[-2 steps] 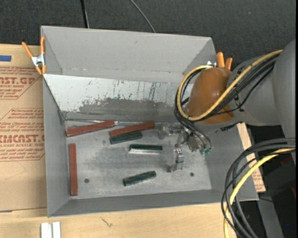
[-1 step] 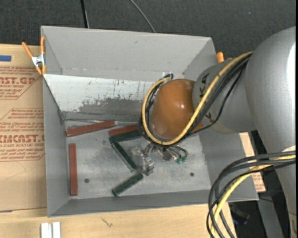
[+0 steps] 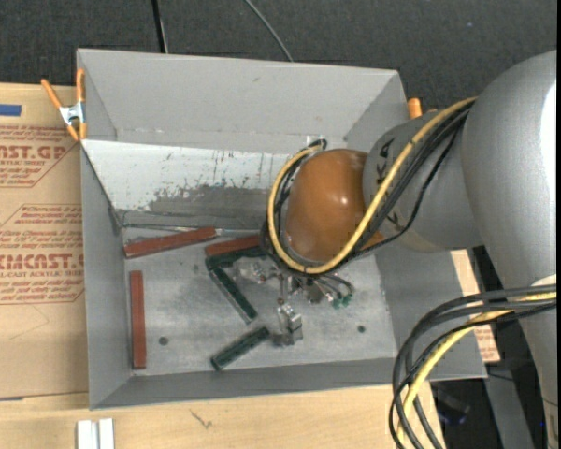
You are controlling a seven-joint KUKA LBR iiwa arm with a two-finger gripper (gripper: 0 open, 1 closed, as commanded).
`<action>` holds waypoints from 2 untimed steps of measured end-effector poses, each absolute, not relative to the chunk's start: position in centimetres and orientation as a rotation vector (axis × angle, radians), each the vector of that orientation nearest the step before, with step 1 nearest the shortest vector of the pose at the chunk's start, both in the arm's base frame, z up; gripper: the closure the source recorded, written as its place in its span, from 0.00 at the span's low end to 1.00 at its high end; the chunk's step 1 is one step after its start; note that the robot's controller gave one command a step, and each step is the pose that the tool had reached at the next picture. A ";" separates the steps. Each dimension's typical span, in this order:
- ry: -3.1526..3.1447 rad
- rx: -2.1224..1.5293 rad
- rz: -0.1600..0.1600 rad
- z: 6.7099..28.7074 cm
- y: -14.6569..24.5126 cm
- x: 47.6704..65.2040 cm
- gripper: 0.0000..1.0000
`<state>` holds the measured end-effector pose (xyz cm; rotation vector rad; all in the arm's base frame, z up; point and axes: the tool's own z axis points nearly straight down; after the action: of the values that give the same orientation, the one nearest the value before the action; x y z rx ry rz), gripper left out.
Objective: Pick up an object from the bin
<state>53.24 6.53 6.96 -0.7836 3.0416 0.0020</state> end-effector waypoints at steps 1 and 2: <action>3.042 -0.784 0.002 7.0 6.5 53.2 0.00; 3.063 -0.696 0.002 7.3 7.3 51.4 0.00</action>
Offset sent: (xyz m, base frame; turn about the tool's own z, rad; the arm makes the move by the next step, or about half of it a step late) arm -0.0446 0.0199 0.0104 0.1381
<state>51.43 7.29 7.35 -0.6961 3.0632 0.0016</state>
